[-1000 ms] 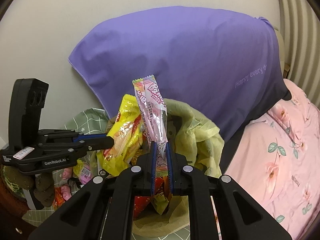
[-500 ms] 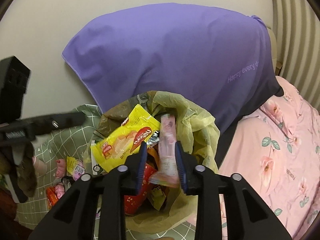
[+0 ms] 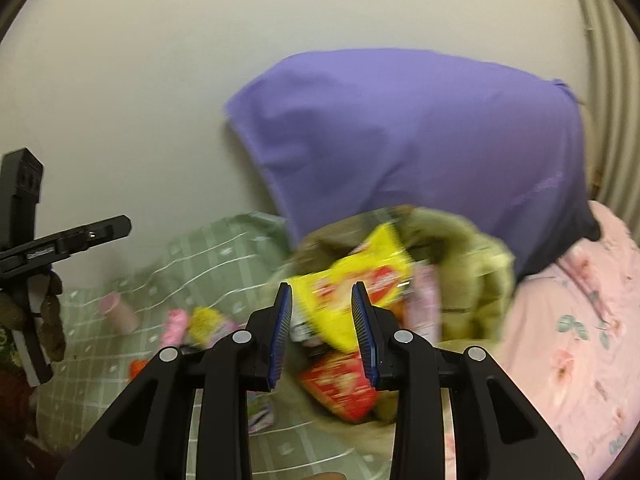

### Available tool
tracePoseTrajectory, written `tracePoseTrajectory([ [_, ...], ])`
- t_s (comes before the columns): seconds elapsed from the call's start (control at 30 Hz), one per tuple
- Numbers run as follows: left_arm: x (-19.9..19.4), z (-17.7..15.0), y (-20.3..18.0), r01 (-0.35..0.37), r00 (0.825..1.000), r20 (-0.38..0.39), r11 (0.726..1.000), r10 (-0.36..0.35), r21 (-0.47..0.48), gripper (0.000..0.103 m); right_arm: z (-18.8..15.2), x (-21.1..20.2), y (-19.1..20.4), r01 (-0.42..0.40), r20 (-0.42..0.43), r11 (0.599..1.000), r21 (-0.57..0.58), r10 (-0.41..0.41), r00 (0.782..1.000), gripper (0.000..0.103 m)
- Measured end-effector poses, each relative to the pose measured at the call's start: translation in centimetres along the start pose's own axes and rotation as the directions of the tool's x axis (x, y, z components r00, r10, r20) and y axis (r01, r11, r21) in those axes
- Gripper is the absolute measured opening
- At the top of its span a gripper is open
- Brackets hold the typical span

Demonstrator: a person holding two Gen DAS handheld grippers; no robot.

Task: Collect trash
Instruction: 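Move both tools back toward the remaining snack pile, then grasp the pink Kleenex tissue pack with the right tool while the left tool approaches the red wrapper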

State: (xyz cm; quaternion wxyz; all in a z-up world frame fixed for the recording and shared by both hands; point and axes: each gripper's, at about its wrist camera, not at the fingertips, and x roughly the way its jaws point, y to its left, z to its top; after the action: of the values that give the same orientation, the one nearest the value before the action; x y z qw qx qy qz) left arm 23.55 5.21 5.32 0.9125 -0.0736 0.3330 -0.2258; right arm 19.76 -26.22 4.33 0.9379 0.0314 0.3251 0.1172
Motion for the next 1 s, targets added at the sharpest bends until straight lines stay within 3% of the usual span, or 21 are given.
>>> tracePoseTrajectory([
  [0.13,-2.0,-3.3,3.8,-0.116,0.993,-0.031,0.991,0.114,-0.059,0.056,-1.4,1.1,2.6,-0.109,-0.039,0.993,-0.042,0.108,0.993,0.042],
  [0.23,-2.9,-6.1,6.6,-0.178,0.983,-0.069,0.973,0.169,-0.146,0.056,-2.3,2.0,4.4,-0.183,-0.076,0.981,-0.067,0.178,0.981,0.043],
  [0.43,-2.6,-11.8,8.6,-0.180,0.972,-0.195,0.942,0.128,-0.284,0.056,-4.7,3.9,7.1,-0.241,-0.163,0.963,-0.118,0.221,0.962,0.043],
  [0.6,-0.8,-15.3,7.6,-0.220,0.950,-0.282,0.931,0.136,-0.292,0.056,-5.8,5.0,8.3,-0.252,-0.200,0.953,-0.167,0.217,0.955,0.043],
  [0.83,2.0,-16.3,6.3,-0.282,0.914,-0.361,0.929,0.184,-0.239,0.054,-8.2,6.8,8.5,-0.281,-0.277,0.944,-0.170,0.228,0.933,0.043],
  [1.0,1.2,-16.1,6.9,-0.290,0.909,-0.363,0.938,0.207,-0.191,0.053,-9.7,8.5,7.5,-0.261,-0.306,0.953,-0.154,0.205,0.930,0.043],
])
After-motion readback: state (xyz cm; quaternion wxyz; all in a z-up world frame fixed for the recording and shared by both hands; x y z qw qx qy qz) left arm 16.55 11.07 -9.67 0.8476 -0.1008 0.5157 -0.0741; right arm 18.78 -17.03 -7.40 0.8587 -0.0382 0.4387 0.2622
